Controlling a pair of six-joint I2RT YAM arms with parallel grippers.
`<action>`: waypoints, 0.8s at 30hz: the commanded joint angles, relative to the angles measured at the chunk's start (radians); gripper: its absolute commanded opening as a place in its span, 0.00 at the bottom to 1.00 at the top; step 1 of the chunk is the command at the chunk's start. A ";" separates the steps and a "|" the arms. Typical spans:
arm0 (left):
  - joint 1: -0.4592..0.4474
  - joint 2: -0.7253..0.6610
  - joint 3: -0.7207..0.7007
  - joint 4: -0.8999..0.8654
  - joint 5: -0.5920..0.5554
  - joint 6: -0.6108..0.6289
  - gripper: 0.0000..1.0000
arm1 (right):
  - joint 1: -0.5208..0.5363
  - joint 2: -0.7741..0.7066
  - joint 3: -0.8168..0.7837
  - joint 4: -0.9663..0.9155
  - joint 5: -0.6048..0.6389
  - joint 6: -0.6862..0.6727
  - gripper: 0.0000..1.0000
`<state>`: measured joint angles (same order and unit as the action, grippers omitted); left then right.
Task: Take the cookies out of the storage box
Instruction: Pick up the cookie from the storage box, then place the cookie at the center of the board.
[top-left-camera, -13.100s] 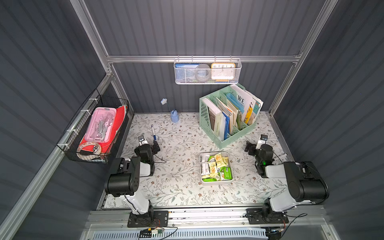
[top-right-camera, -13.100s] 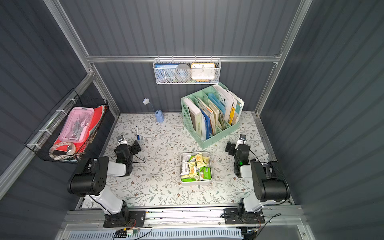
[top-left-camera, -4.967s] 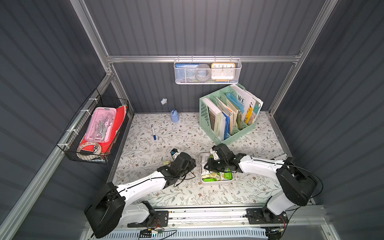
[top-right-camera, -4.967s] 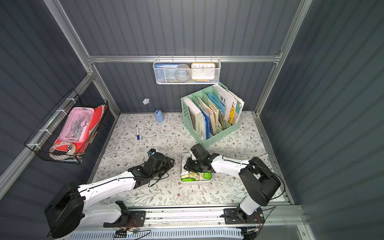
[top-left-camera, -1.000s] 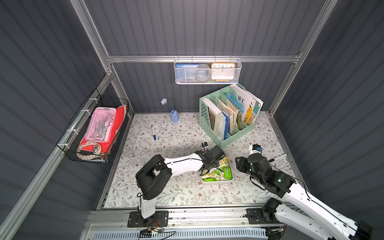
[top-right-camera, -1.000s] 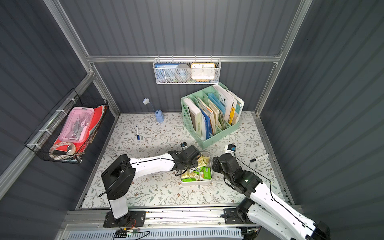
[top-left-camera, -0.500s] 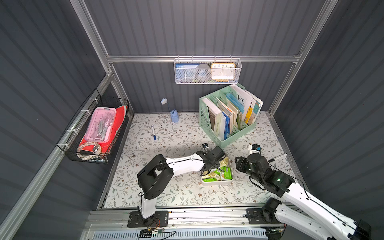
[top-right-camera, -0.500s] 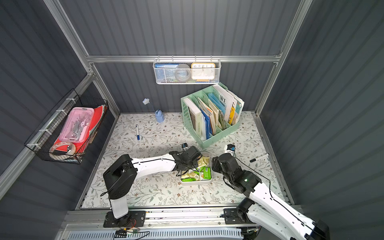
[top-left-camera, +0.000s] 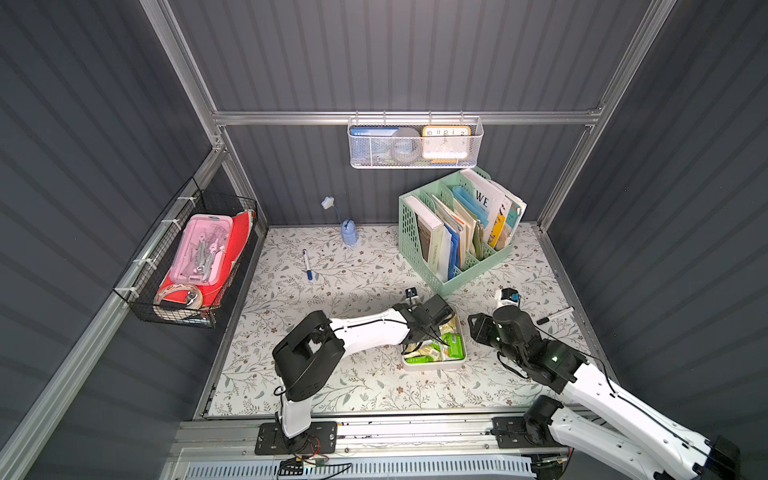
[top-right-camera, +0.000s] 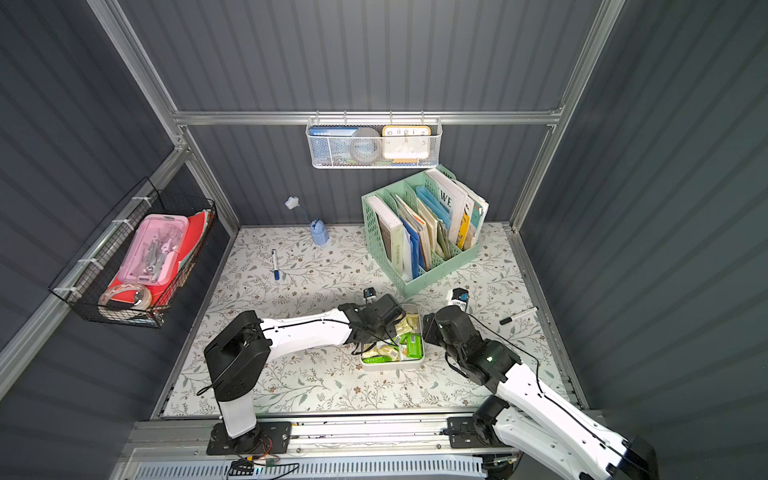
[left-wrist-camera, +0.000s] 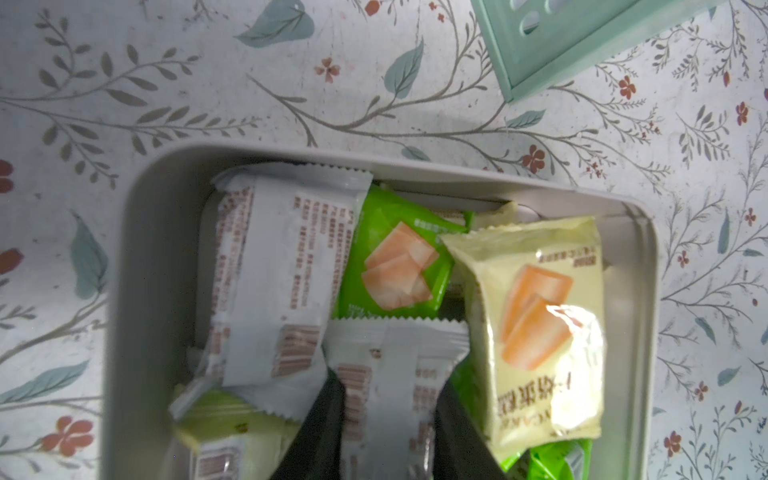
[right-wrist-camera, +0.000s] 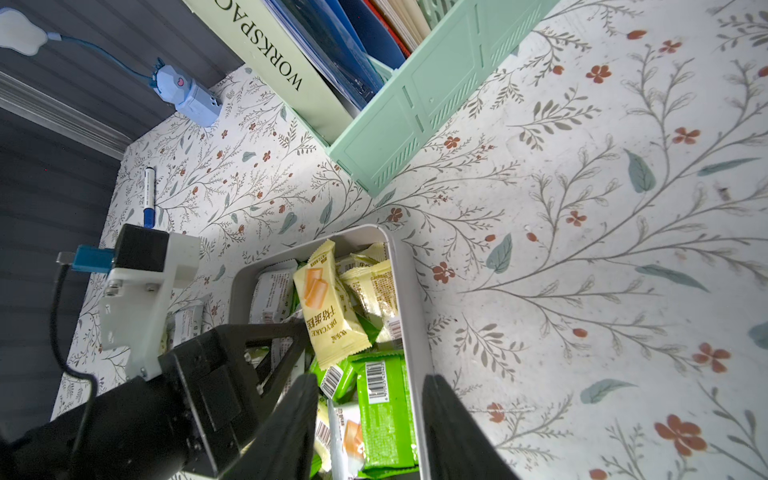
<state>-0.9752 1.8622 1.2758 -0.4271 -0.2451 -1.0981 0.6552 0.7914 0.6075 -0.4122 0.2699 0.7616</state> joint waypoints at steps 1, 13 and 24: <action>-0.006 -0.065 0.026 -0.077 -0.037 -0.001 0.28 | -0.005 -0.007 0.012 0.004 0.000 -0.007 0.46; 0.030 -0.234 0.045 -0.285 -0.149 0.087 0.27 | -0.006 -0.003 0.026 0.008 -0.003 -0.010 0.46; 0.199 -0.202 -0.062 -0.290 -0.162 0.289 0.27 | -0.005 0.000 0.019 0.017 -0.012 -0.005 0.46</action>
<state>-0.7769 1.6135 1.2278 -0.6849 -0.3763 -0.9012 0.6544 0.7906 0.6079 -0.4107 0.2615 0.7616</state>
